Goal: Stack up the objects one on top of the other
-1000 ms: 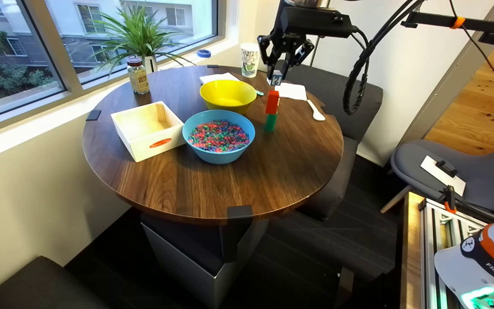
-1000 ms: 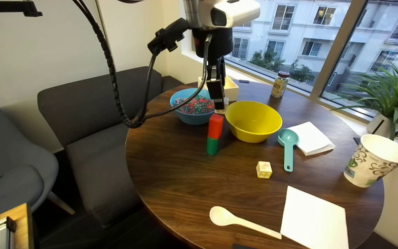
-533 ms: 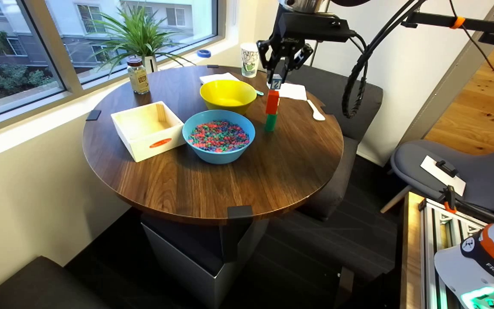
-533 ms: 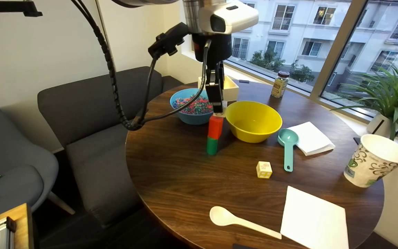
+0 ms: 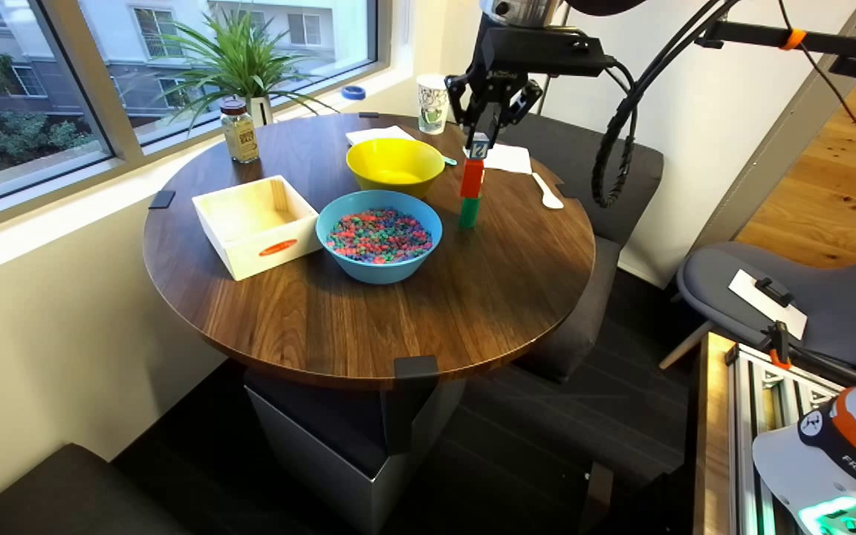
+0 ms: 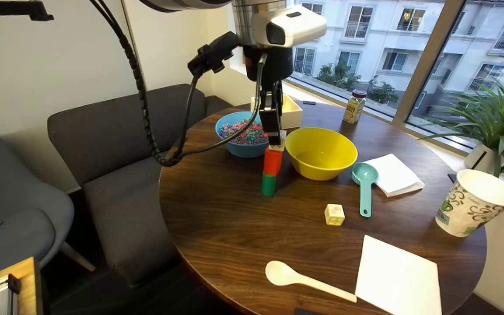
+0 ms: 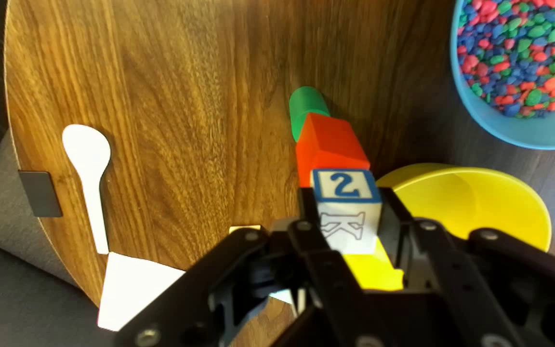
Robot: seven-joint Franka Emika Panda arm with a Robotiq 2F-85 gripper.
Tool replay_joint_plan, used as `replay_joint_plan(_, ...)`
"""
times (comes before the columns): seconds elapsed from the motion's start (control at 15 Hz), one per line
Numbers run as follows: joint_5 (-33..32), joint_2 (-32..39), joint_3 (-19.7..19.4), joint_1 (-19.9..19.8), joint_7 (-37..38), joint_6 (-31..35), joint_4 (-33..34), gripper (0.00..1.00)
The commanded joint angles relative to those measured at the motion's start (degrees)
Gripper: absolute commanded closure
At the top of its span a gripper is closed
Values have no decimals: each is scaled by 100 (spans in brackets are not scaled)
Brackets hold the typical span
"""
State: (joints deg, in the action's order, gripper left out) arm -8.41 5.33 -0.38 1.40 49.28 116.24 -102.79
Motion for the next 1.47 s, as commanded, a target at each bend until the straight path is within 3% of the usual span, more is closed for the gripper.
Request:
replay_joint_plan(0.0,120,-32,7,34,39,-195,-29,91)
replay_joint_plan(0.87,118,16,4,45,62,-151,-51,91)
replay_joint_plan(0.93,114,22,3,46,59,-145,-50,42)
replay_joint_plan(1.07,116,20,2,45,60,-129,-48,34)
replay_joint_plan(1.4,112,-37,9,51,44,-166,-10,0)
